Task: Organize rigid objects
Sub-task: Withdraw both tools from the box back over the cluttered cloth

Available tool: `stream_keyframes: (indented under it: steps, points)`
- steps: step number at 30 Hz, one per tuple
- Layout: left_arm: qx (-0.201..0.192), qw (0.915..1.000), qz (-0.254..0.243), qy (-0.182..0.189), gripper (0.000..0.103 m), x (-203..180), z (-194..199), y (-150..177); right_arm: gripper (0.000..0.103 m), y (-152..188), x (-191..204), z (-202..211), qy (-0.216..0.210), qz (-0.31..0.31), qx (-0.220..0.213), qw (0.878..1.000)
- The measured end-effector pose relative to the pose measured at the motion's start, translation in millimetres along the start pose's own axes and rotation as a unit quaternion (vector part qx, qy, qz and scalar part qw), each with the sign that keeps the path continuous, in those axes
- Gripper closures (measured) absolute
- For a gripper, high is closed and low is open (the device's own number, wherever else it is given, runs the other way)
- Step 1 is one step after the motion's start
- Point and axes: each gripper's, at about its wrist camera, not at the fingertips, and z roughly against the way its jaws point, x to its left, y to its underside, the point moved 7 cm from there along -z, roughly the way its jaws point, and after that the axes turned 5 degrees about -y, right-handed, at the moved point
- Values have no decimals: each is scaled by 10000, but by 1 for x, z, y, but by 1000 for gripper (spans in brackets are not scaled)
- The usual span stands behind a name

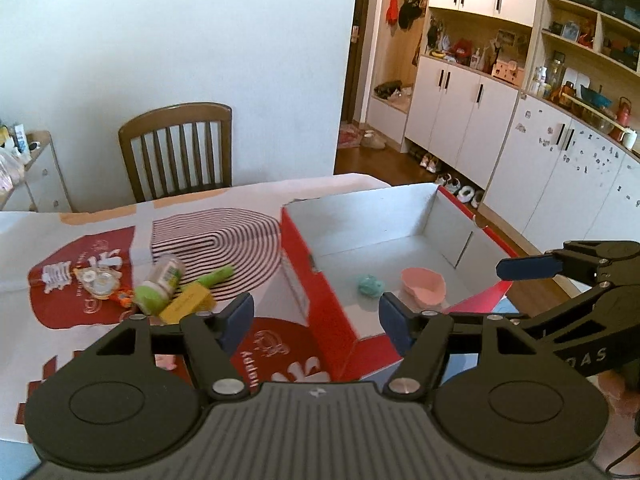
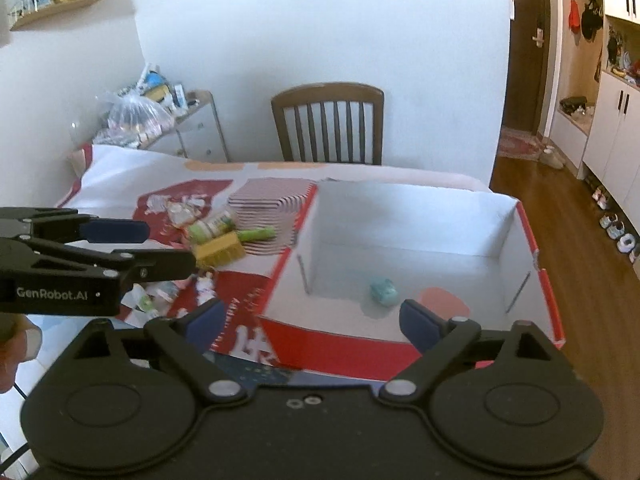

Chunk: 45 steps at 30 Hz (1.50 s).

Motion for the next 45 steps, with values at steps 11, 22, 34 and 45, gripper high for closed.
stream_keyframes:
  steps: [11,22,34,45]
  points:
    - [-115,9997,186,-76,29,67,22,31,1,8,56,-9,-230,-34,-227,9995]
    - [-15,9981,450,-411,22,131,12,80,0,16,92,-40,-265,-18,82,9996]
    - [473,9934,738,-737,22,155,-33,126,0,15,120,-97,-193,225,516,9982]
    - [779,9825,1188,-1204,22,159,-76,135,2,10,115,-165,182,390,939,9947]
